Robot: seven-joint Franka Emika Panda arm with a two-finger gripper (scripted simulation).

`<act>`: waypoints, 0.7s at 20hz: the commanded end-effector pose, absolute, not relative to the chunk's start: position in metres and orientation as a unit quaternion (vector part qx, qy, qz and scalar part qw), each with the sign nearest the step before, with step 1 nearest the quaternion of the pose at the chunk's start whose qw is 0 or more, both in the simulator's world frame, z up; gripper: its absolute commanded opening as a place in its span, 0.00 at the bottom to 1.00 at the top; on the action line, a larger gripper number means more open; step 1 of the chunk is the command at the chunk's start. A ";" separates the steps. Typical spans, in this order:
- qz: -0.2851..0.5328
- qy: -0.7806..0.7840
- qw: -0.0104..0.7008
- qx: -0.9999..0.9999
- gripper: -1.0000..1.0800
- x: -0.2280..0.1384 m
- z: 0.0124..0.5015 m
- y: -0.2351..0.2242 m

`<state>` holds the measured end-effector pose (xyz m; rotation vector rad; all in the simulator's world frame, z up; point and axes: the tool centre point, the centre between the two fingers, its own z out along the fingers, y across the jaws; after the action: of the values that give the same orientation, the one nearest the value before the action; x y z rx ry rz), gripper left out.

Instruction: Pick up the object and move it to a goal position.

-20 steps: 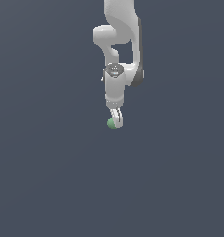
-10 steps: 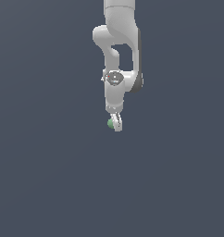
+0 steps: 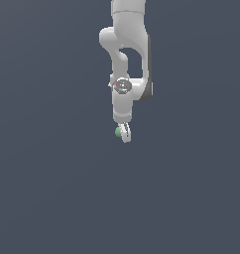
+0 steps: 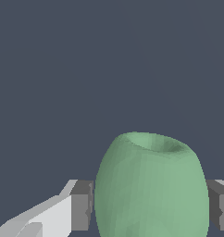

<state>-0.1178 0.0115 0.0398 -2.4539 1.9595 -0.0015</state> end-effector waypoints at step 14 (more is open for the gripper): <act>-0.001 0.624 0.000 -0.781 0.00 -0.104 0.048 0.010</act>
<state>-0.1082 0.0108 0.0454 -2.4544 1.9598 -0.0013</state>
